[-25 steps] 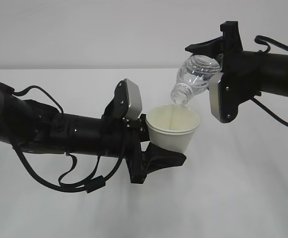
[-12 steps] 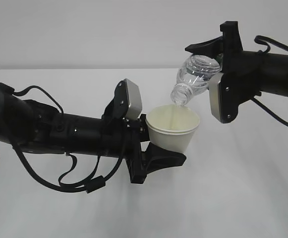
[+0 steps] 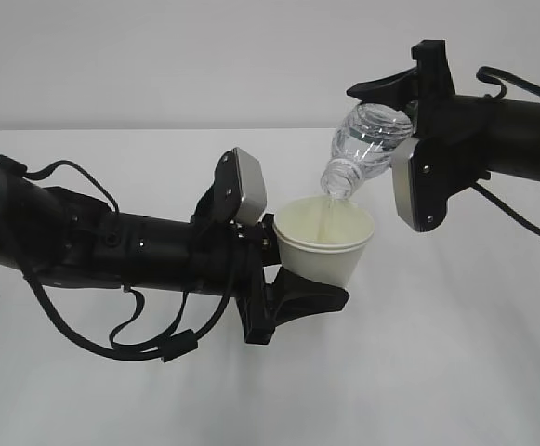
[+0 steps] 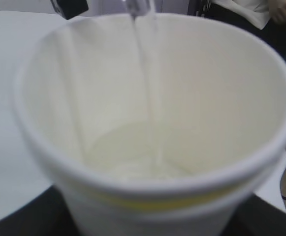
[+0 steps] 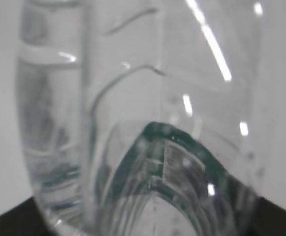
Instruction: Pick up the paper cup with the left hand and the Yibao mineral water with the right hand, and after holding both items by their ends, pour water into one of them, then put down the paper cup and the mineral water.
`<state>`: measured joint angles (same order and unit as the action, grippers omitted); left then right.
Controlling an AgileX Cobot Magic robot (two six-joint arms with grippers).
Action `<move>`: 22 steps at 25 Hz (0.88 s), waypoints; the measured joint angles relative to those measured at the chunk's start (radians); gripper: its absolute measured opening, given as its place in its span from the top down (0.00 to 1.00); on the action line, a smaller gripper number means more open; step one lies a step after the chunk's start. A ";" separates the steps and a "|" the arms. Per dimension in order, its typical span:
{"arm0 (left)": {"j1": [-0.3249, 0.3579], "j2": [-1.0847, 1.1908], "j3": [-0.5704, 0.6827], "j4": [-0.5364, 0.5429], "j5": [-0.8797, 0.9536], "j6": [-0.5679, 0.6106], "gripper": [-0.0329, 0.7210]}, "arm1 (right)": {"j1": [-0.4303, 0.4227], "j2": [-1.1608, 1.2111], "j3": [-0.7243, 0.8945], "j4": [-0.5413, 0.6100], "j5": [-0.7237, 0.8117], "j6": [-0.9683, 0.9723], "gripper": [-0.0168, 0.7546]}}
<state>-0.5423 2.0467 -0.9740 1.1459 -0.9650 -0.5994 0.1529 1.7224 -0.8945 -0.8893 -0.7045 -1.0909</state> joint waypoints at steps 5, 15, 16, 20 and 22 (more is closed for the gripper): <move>0.000 0.000 0.000 0.000 0.000 0.000 0.38 | 0.000 0.000 0.000 0.003 0.000 -0.007 0.38; 0.000 0.000 0.000 0.002 -0.018 0.000 0.38 | 0.000 0.000 0.000 0.007 0.000 -0.016 0.38; 0.000 0.000 0.000 0.002 -0.018 0.000 0.38 | 0.000 0.000 0.000 0.007 0.000 -0.015 0.38; 0.000 0.000 0.000 0.004 -0.018 0.000 0.38 | 0.000 0.000 0.000 0.008 -0.002 -0.015 0.38; 0.000 0.000 0.000 0.004 -0.018 0.000 0.38 | 0.000 0.000 0.000 0.008 -0.002 -0.015 0.38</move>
<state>-0.5423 2.0467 -0.9740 1.1502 -0.9831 -0.5994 0.1529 1.7224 -0.8945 -0.8817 -0.7063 -1.1060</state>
